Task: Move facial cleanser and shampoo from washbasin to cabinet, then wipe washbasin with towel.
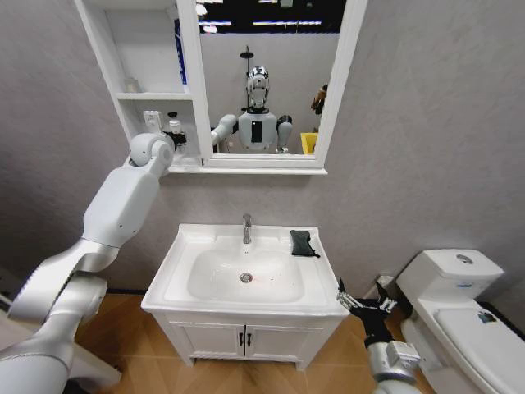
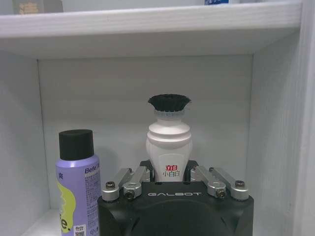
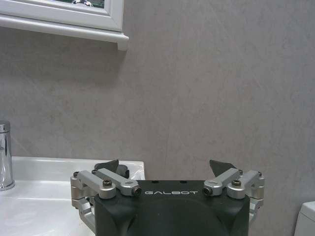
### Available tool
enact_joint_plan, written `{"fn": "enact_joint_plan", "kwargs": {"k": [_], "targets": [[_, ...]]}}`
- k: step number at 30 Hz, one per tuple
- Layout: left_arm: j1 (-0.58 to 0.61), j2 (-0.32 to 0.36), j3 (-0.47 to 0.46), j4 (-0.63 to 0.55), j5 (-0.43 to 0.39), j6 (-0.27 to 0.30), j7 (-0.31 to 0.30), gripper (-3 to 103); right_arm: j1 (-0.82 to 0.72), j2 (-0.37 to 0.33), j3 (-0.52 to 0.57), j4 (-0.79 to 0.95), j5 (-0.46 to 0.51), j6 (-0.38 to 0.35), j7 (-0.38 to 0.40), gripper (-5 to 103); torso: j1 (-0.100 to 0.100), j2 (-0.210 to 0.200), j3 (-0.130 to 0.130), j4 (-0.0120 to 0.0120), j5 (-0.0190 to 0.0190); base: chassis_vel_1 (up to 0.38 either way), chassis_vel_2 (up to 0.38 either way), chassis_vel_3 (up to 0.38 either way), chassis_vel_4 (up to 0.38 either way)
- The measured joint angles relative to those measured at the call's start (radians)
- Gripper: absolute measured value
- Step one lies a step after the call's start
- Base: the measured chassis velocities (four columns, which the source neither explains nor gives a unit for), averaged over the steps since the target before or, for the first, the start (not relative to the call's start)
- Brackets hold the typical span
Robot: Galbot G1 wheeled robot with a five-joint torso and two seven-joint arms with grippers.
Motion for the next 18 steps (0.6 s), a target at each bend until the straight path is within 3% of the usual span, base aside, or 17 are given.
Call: {"fn": "enact_joint_plan", "kwargs": {"k": [9, 18], "targets": [[-0.006, -0.026, -0.005, 0.043, 0.028, -0.018, 0.024, 28, -0.001, 0.000, 0.002, 0.000, -0.001, -0.004, -0.004, 100, 0.000, 0.000, 0.000, -0.0001, 0.0001, 0.000, 0.000, 0.000, 0.000], [-0.019, -0.028, -0.011, 0.069, 0.076, -0.027, 0.046, 66, -0.003, 0.001, 0.000, -0.006, -0.003, -0.001, -0.005, 100, 0.000, 0.000, 0.000, -0.0001, 0.0000, 0.000, 0.000, 0.000, 0.000]]}}
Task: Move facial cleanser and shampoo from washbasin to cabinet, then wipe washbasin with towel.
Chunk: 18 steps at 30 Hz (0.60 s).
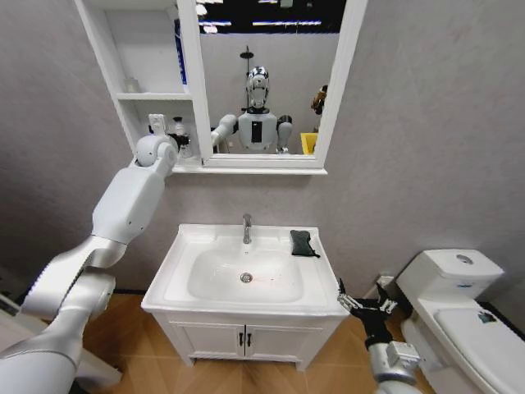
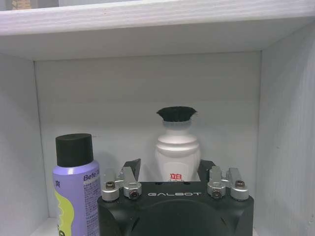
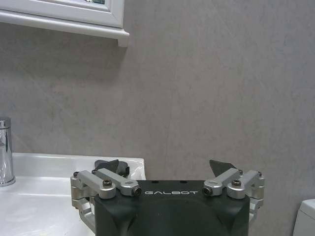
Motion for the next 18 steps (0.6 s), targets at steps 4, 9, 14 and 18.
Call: {"fn": "enact_joint_plan", "kwargs": {"k": [4, 9, 14, 18], "targets": [[0.002, 0.004, -0.005, -0.010, 0.004, -0.002, 0.000, 71, 0.002, 0.000, -0.002, -0.001, 0.000, 0.000, 0.000, 100, 0.000, 0.000, 0.000, 0.0000, -0.0001, 0.000, 0.000, 0.000, 0.000], [0.051, 0.054, -0.015, -0.136, -0.026, 0.025, -0.024, 97, 0.007, 0.000, -0.006, -0.002, -0.001, 0.000, 0.002, 100, 0.000, 0.000, 0.000, 0.0003, -0.0002, 0.000, 0.000, 0.000, 0.000], [0.125, 0.101, -0.040, -0.290, -0.076, 0.041, -0.074, 100, 0.015, 0.002, -0.010, -0.001, -0.001, -0.003, 0.003, 100, 0.000, 0.000, 0.000, -0.0002, 0.0000, 0.000, 0.000, 0.000, 0.000], [0.198, 0.140, -0.078, -0.394, -0.080, 0.045, -0.091, 100, 0.015, 0.000, -0.011, 0.001, -0.001, -0.004, 0.004, 100, 0.000, 0.000, 0.000, -0.0001, 0.0002, 0.000, 0.000, 0.000, 0.000]]}}
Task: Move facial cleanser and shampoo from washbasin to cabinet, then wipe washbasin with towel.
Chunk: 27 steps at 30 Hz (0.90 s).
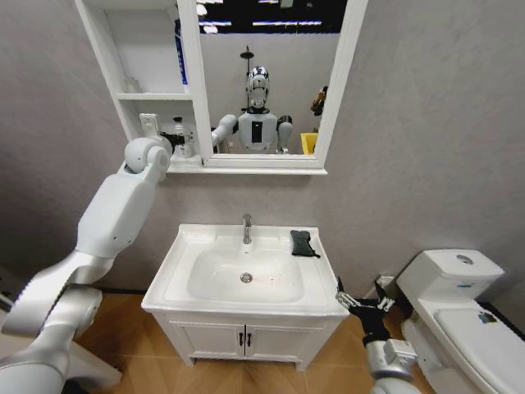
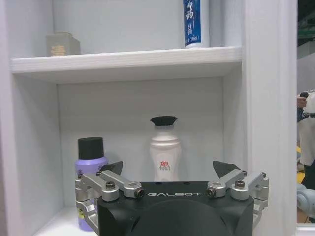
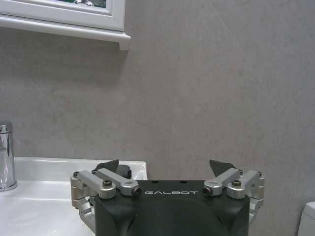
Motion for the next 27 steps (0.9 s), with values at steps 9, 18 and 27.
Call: {"fn": "enact_joint_plan", "kwargs": {"k": [9, 18, 27], "targets": [[0.448, 0.125, -0.246, -0.392, 0.025, -0.059, -0.059, 100, 0.005, -0.003, 0.001, 0.007, 0.004, -0.002, -0.004, 100, 0.000, 0.000, 0.000, 0.0005, 0.0000, 0.000, 0.000, 0.000, 0.000], [1.359, -0.097, -0.688, -0.758, 0.404, -0.242, 0.152, 100, 0.016, -0.006, -0.019, 0.020, -0.002, -0.011, -0.031, 100, 0.000, 0.000, 0.000, 0.0002, 0.0000, 0.000, 0.000, 0.000, 0.000], [1.786, -0.362, -0.866, -0.803, 0.529, -0.496, 0.429, 100, -0.006, -0.007, -0.015, 0.029, -0.003, -0.011, -0.048, 100, 0.000, 0.000, 0.000, -0.0001, -0.0001, 0.000, 0.000, 0.000, 0.000]]}}
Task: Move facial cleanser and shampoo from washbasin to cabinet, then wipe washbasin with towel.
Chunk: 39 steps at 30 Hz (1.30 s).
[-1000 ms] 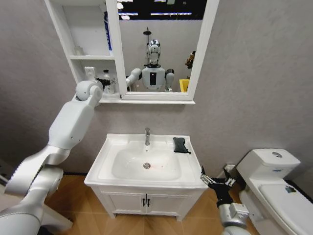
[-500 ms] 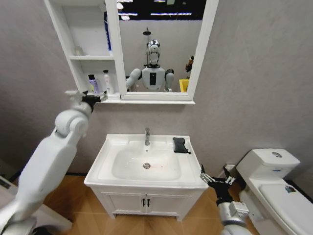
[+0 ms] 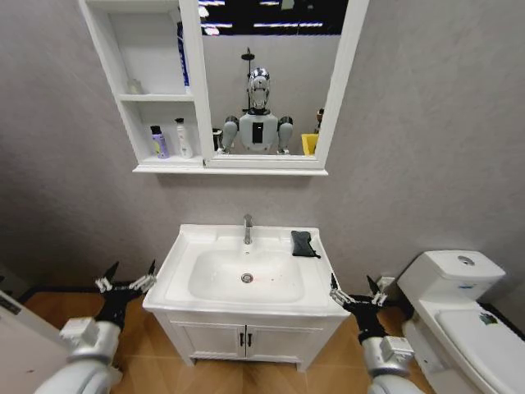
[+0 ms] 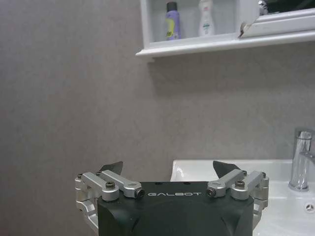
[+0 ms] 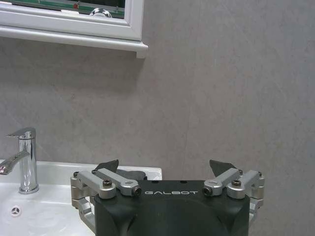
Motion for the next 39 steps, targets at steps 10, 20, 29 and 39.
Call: {"fn": "enact_joint_plan", "kwargs": {"k": [10, 20, 29, 39], "targets": [[0.072, -0.112, -0.018, -0.003, -0.028, -0.106, -0.004, 100, -0.007, -0.015, -0.012, -0.007, -0.002, 0.011, -0.032, 100, 0.000, 0.000, 0.000, -0.0001, 0.0000, 0.000, 0.000, 0.000, 0.000], [0.049, -0.113, -0.011, -0.004, -0.021, -0.090, -0.023, 100, -0.001, -0.033, -0.001, -0.008, 0.005, -0.009, -0.021, 100, 0.000, 0.000, 0.000, 0.0002, 0.0000, 0.000, 0.000, 0.000, 0.000], [0.045, -0.110, -0.009, -0.002, -0.022, -0.087, -0.025, 100, 0.005, -0.030, 0.002, -0.019, 0.018, -0.055, -0.027, 100, 0.000, 0.000, 0.000, 0.0002, 0.0000, 0.000, 0.000, 0.000, 0.000], [0.043, -0.109, -0.008, -0.001, -0.023, -0.085, -0.026, 100, -0.009, -0.012, 0.000, -0.025, 0.010, -0.041, -0.024, 100, 0.000, 0.000, 0.000, 0.0000, -0.0002, -0.026, 0.032, 0.046, -0.032]]}}
